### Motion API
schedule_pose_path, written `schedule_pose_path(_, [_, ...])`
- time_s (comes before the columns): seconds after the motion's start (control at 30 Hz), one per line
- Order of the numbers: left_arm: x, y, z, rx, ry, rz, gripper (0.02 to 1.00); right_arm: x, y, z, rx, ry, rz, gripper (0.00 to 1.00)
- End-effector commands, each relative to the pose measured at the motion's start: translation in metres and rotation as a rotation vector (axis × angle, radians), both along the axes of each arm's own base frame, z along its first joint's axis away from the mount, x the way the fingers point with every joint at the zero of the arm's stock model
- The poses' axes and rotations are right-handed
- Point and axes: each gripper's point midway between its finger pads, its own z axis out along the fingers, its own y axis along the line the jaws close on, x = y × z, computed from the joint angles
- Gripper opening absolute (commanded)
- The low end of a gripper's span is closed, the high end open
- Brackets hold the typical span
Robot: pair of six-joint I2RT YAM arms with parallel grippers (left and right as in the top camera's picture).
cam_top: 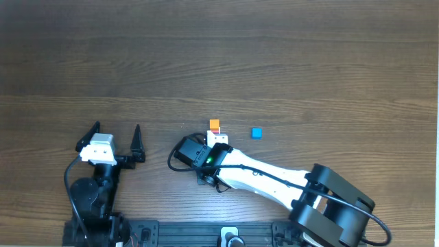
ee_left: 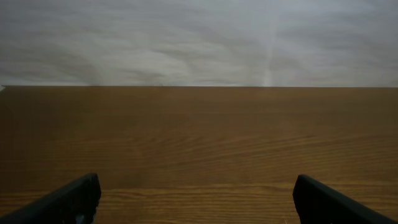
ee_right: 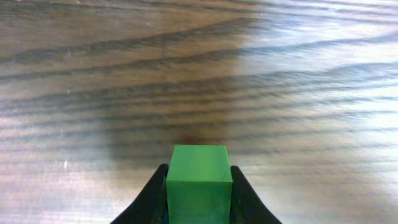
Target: Stack Cubes
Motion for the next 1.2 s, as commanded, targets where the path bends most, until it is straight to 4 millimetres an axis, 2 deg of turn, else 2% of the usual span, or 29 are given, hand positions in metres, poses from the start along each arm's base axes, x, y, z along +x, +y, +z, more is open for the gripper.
schedule_pose_path(0.03, [0.000,-0.003,-0.002,-0.012,0.004,-0.017,1.000,0.033,0.005,0.056,0.044,-0.110,0.011,0.097])
schedule_pose_path(0.17, [0.000,-0.003,-0.002,-0.012,0.005,-0.016,1.000,0.059,-0.001,0.092,0.023,-0.135,0.021,0.053])
schedule_pose_path(0.2, [0.000,-0.003,-0.003,-0.012,0.005,-0.016,1.000,0.076,-0.004,0.110,0.023,-0.152,0.023,0.025])
schedule_pose_path(0.33, [0.000,-0.003,-0.002,-0.012,0.004,-0.017,1.000,0.102,-0.009,0.127,0.016,-0.161,0.015,0.012])
schedule_pose_path(0.47, [0.000,-0.003,-0.002,-0.012,0.004,-0.016,1.000,0.119,-0.003,0.118,0.004,-0.121,0.037,0.009])
schedule_pose_path(0.73, [0.000,-0.003,-0.002,-0.012,0.004,-0.017,1.000,0.120,0.003,0.086,-0.021,-0.037,0.038,0.012])
schedule_pose_path(1.2, [0.000,-0.003,-0.002,-0.012,0.005,-0.016,1.000,0.129,0.005,0.080,-0.007,-0.042,0.026,0.012])
